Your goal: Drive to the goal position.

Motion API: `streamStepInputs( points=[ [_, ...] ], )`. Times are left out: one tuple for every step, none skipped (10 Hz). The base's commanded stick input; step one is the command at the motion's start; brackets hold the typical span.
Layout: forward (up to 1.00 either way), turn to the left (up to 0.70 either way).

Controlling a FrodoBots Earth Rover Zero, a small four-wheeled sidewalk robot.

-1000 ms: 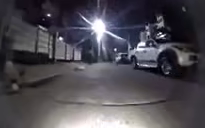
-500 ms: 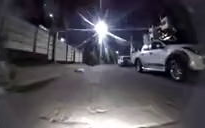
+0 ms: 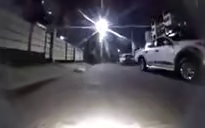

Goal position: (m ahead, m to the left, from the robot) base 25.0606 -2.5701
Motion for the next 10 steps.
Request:
streamStepInputs(
  points=[
    [1.0, 0.05],
    [1.0, 0.05],
    [1.0, 0.03],
    [1.0, -0.37],
    [1.0, -0.39],
    [1.0, -0.39],
    [1.0, -0.05],
    [1.0, 0.05],
    [1.0, 0.05],
    [1.0, 0.05]
  ],
)
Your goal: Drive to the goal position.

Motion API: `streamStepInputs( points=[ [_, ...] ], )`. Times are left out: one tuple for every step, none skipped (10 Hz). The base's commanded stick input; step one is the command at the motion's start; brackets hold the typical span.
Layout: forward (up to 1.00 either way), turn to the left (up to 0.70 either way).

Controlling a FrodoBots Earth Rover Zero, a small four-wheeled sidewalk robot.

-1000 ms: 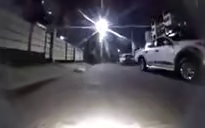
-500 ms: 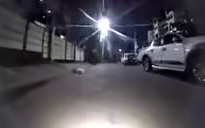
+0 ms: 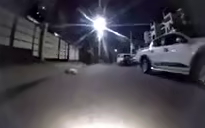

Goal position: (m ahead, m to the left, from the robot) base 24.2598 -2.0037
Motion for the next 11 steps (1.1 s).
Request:
streamStepInputs(
  points=[
    [1.0, 0.05],
    [1.0, 0.05],
    [1.0, 0.05],
    [1.0, 0.05],
    [1.0, 0.01],
    [1.0, -0.25],
    [1.0, -0.37],
    [1.0, -0.04],
    [1.0, 0.05],
    [1.0, 0.05],
    [1.0, 0.05]
  ],
)
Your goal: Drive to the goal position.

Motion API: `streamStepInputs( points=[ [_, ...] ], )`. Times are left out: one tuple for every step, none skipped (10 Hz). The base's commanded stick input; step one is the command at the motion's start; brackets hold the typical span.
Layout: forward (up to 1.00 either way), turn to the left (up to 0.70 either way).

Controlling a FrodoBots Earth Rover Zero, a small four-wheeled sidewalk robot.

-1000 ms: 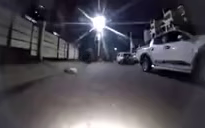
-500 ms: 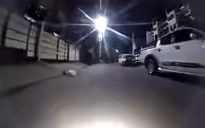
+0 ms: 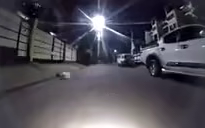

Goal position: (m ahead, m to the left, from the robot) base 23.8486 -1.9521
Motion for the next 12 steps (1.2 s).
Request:
streamStepInputs(
  points=[
    [1.0, 0.05],
    [1.0, 0.05],
    [1.0, 0.05],
    [1.0, 0.05],
    [1.0, 0.05],
    [1.0, 0.05],
    [1.0, 0.04],
    [1.0, -0.01],
    [1.0, -0.23],
    [1.0, -0.39],
    [1.0, -0.1],
    [1.0, 0.05]
  ],
)
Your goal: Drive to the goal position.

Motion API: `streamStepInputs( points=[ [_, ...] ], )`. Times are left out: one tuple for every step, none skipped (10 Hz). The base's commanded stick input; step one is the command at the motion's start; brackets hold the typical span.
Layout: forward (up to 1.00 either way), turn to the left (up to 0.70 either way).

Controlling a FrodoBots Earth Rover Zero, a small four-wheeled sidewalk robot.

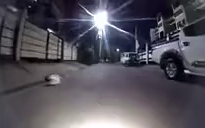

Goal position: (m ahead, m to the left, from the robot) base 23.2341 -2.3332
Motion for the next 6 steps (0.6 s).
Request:
streamStepInputs(
  points=[
    [1.0, 0.05],
    [1.0, 0.05],
    [1.0, 0.05],
    [1.0, 0.05],
    [1.0, 0.05],
    [1.0, 0.05]
  ],
)
